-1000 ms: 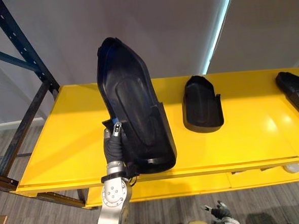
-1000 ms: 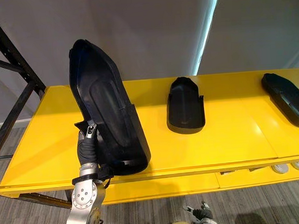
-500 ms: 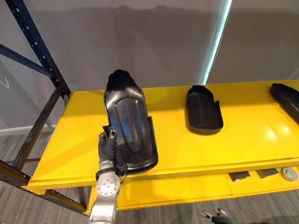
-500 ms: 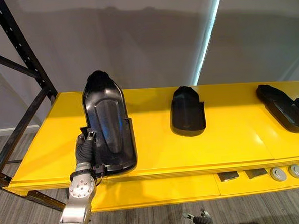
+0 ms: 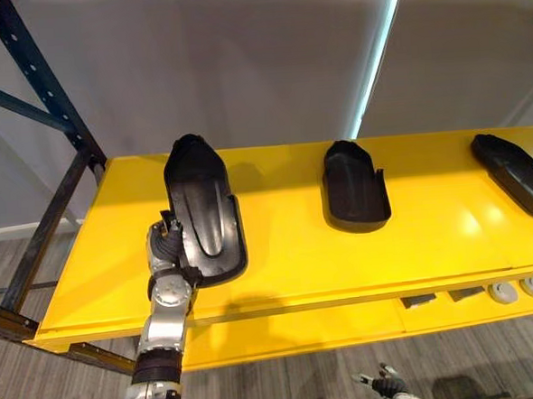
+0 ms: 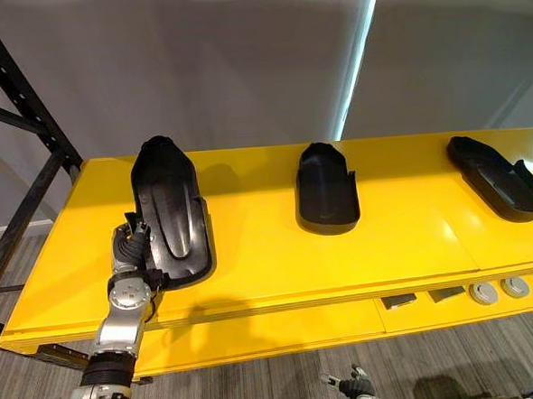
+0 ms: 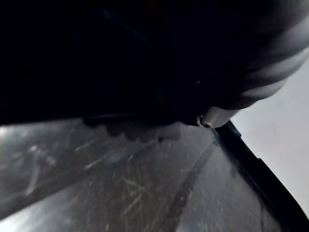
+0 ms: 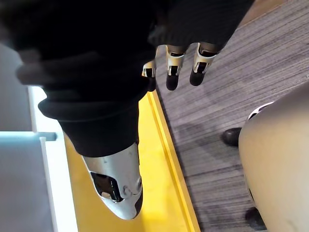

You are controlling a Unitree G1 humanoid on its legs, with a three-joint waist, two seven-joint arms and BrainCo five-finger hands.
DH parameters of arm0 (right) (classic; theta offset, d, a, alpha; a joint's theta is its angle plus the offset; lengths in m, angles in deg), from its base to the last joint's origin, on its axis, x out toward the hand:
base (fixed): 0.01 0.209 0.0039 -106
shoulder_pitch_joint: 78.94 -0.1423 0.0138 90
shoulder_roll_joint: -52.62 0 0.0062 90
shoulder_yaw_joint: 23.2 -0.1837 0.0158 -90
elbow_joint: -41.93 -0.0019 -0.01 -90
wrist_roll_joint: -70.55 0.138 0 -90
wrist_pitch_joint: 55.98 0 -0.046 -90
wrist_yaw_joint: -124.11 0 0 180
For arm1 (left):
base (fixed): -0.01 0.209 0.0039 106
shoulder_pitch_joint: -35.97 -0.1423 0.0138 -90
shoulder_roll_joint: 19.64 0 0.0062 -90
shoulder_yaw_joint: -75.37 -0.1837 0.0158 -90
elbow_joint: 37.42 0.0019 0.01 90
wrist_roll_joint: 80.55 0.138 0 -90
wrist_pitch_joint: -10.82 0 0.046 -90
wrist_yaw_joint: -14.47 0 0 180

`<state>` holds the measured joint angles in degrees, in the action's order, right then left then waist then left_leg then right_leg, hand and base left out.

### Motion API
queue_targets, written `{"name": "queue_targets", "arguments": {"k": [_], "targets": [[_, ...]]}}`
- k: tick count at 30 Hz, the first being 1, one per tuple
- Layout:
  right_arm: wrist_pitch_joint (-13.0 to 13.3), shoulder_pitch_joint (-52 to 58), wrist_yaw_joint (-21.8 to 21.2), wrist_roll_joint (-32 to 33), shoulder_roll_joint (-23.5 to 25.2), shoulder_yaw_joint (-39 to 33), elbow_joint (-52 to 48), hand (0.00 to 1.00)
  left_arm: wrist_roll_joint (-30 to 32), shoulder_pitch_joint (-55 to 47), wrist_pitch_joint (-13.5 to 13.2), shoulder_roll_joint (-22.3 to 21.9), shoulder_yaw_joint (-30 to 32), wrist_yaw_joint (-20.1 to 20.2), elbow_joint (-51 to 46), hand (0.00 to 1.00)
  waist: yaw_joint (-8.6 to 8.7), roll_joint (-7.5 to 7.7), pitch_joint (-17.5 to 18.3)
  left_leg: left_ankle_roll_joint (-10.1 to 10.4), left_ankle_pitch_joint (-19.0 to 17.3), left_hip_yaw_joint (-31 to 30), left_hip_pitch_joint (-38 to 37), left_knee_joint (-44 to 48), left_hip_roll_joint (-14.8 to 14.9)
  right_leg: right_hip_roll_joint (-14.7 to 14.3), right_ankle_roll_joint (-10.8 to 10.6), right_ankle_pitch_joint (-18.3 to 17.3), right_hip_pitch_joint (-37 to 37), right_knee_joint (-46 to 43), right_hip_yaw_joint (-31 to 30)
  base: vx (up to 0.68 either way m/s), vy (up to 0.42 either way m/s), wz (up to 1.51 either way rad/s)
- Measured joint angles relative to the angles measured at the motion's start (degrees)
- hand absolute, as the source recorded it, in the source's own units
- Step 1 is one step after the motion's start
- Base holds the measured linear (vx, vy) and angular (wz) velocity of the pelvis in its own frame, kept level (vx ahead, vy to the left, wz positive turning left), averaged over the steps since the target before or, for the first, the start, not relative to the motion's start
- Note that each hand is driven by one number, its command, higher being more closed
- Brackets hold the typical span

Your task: Walk over and take plastic housings, then place them on the shelf

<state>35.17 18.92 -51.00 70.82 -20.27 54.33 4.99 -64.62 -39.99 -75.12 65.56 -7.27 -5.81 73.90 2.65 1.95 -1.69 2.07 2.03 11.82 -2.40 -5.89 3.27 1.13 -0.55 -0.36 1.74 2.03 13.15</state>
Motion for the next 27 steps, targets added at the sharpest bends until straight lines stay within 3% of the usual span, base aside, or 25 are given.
{"name": "queue_targets", "arguments": {"k": [15,18,25,26,27], "targets": [[0.0,-2.34,-0.08,-0.34,-0.4,-0.01,1.68,0.0,-1.25,5.75,0.47,0.87,2.29,-1.95,1.82,0.0,1.34,0.27,-2.41,0.0,-0.03,-0.24,0.4,-0.01,-0.14,-0.06,0.23,0.56,0.09,1.11,-0.11,0.0,0.0,0.0],[0.01,-2.33,-0.07,-0.32,-0.41,-0.02,1.7,0.0,-3.08,3.79,0.15,-1.28,1.93,-3.62,-6.14,0.0,1.28,0.33,-2.53,0.0,-0.02,-0.36,0.42,-0.01,-0.16,-0.04,0.24,0.61,0.1,1.1,-0.08,0.0,0.0,0.0],[0.75,-2.16,-0.06,0.34,-0.47,-0.9,2.25,0.0,-2.34,-10.91,-5.65,-3.79,-6.12,-3.39,-30.99,0.0,0.71,0.09,-2.75,-0.01,-0.03,-0.73,0.55,-0.01,-0.03,0.09,0.24,0.61,0.16,0.99,-0.12,0.0,0.0,0.0],[0.82,-1.93,-0.06,0.41,-0.47,-1.02,2.35,0.0,-1.41,-13.59,-6.54,-4.51,-7.33,-3.27,-33.57,1.0,0.24,0.07,-2.76,-0.03,-0.08,-0.73,0.71,-0.01,0.04,0.1,0.24,0.61,0.16,0.95,-0.26,0.0,0.0,0.0],[0.88,-1.64,-0.06,0.44,-0.49,-1.02,2.38,0.0,-0.44,-16.86,-7.26,-5.27,-8.23,-2.79,-36.08,1.0,-0.39,0.03,-2.79,-0.04,-0.31,-0.73,0.84,-0.02,0.4,0.09,0.22,0.58,0.16,0.83,-0.58,-0.02,0.004,-0.04]]}}
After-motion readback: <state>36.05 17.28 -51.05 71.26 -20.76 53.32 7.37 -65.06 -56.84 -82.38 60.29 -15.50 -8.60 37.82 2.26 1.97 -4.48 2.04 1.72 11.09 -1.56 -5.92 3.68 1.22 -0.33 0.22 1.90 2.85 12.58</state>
